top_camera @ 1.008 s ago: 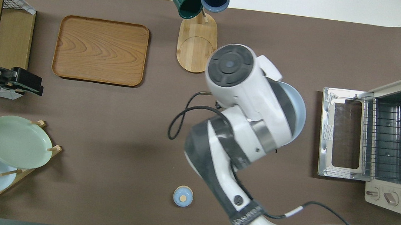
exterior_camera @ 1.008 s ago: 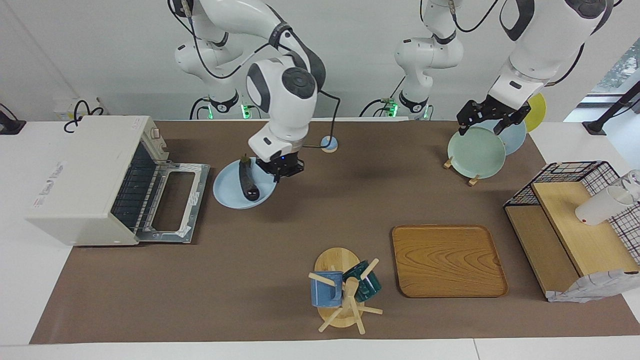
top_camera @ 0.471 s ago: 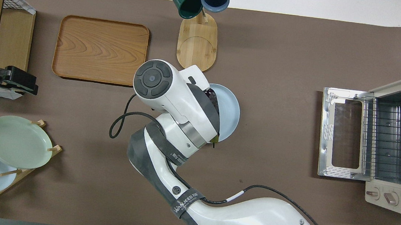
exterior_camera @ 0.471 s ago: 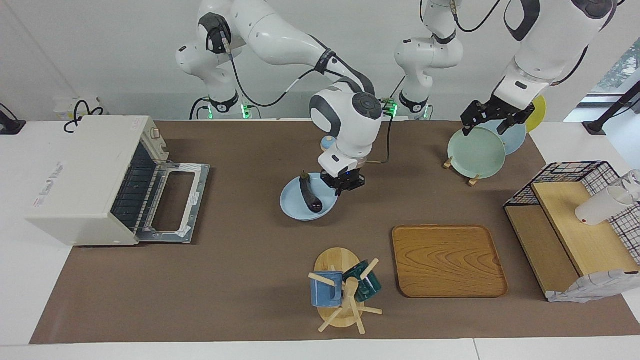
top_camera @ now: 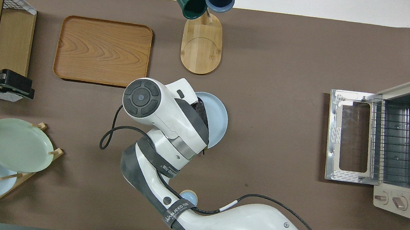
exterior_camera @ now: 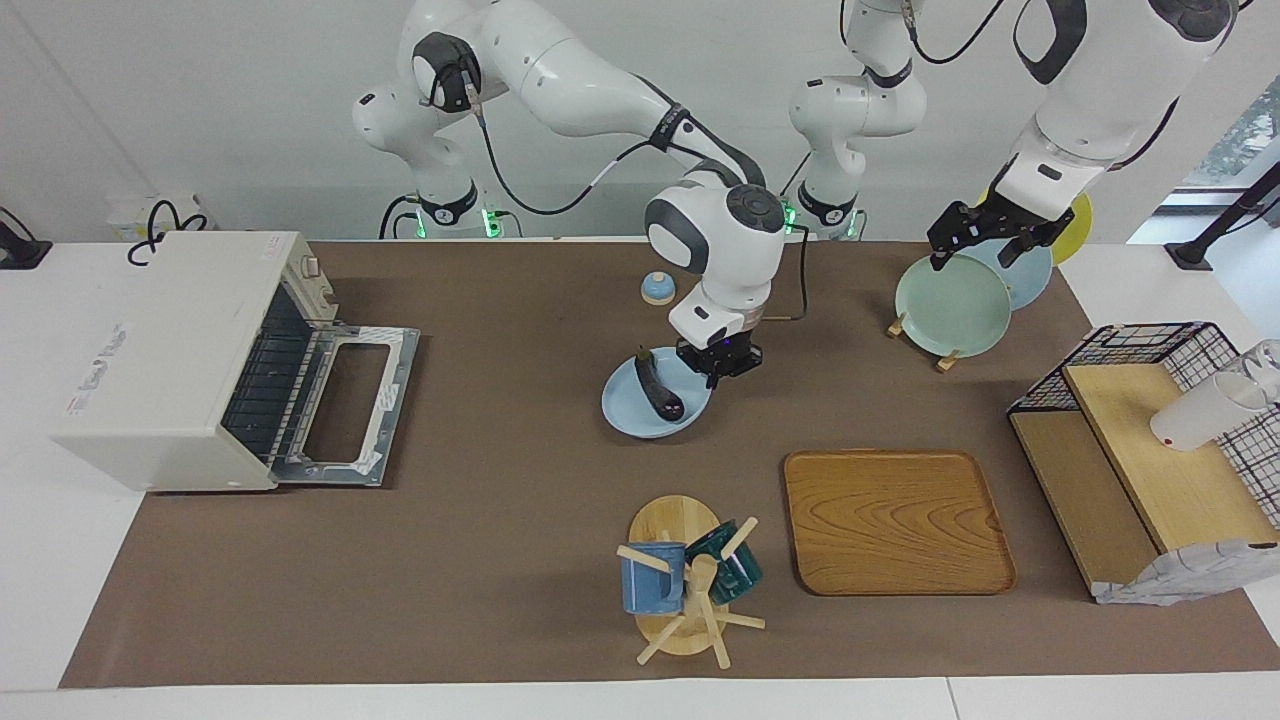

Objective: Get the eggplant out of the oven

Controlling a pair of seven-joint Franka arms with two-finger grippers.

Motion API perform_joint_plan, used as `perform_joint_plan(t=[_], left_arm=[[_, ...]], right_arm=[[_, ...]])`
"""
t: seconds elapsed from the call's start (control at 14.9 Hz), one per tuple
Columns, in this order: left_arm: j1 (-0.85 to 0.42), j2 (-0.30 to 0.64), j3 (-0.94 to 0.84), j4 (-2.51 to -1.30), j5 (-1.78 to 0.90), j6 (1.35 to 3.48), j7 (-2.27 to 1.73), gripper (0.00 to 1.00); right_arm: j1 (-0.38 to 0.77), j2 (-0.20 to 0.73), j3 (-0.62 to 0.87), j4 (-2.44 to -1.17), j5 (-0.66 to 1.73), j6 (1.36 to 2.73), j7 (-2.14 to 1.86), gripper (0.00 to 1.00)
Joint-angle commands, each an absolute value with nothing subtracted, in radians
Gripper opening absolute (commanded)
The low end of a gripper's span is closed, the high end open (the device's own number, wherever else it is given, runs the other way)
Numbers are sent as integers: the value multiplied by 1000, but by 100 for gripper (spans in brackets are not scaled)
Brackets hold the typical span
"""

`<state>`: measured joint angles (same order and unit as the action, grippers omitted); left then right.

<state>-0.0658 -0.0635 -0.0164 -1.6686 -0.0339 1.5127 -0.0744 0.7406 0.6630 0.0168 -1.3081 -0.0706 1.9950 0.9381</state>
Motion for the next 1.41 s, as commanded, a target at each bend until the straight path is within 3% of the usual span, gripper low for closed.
perform_joint_plan(t=[0.0, 0.13, 0.34, 0.47, 0.67, 1.01, 1.21, 1.34], left_arm=[[-55, -92, -20, -1698, -15, 1519, -77, 100], [-54, -92, -20, -1700, -18, 1535, -77, 100], [-55, -92, -20, -1700, -17, 1540, -77, 100], [-57, -92, -21, -1703, -18, 1557, -77, 100], [-106, -100, -32, -1764, -37, 1630, -148, 100], [-366, -9, -31, -1850, -80, 1895, -492, 100], [-494, 127, -31, -1848, -80, 2037, -610, 100], [-563, 193, -29, -1855, -80, 2107, -632, 100]], right_arm=[[729, 652, 21, -1336, -58, 2071, 946, 18], [735, 650, 21, -1325, -70, 2048, 948, 31], [681, 576, 9, -1312, -78, 1922, 893, 30], [606, 513, 8, -1330, -81, 1820, 829, 28], [529, 421, 6, -1426, -147, 1724, 764, 13], [365, 266, 8, -1750, -207, 1843, 571, 1], [237, 201, 8, -1986, -221, 2053, 496, 0], [209, 190, 6, -2048, -221, 2101, 472, 0]])
